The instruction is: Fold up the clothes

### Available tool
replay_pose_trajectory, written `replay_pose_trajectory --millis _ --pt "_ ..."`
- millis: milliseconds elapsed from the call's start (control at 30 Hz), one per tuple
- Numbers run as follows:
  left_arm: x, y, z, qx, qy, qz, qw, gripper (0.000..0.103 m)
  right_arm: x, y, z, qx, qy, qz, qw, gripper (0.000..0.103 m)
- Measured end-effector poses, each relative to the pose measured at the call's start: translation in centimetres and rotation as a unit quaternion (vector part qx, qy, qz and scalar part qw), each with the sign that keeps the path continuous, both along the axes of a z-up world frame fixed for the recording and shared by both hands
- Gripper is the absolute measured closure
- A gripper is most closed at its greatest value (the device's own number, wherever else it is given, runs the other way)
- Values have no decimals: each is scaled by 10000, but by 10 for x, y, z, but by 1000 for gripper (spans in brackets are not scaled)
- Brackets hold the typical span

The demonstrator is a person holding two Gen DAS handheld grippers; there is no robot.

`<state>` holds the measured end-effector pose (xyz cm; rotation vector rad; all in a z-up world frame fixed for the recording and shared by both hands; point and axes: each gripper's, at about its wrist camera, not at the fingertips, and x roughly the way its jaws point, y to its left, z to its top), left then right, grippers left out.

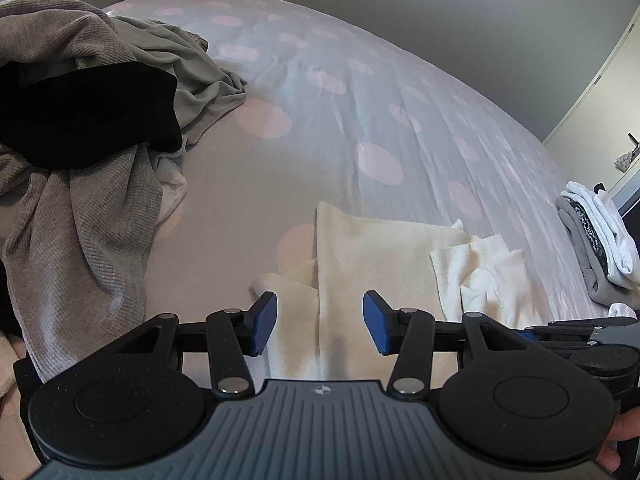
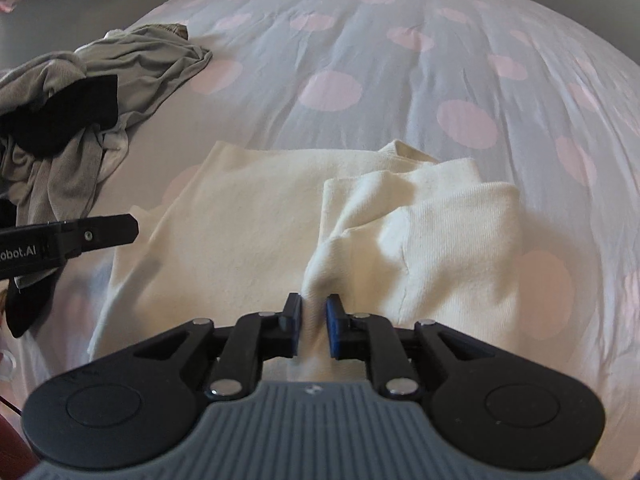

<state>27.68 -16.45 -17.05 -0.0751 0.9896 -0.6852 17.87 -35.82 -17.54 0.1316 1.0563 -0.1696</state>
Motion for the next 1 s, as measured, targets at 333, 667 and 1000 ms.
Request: replay_pose_trajectory --millis 333,667,1000 --pt "2 4 -1 -106 68 53 9999 58 14 5 -17 -728 429 412 9956 59" --pt "5 6 -1 -213 136 83 9996 58 0 -26 6 367 30 -101 9993 90" --pt "7 12 3 -340 191 172 9991 58 -17 -49 60 1933 -681 -628 9767 91"
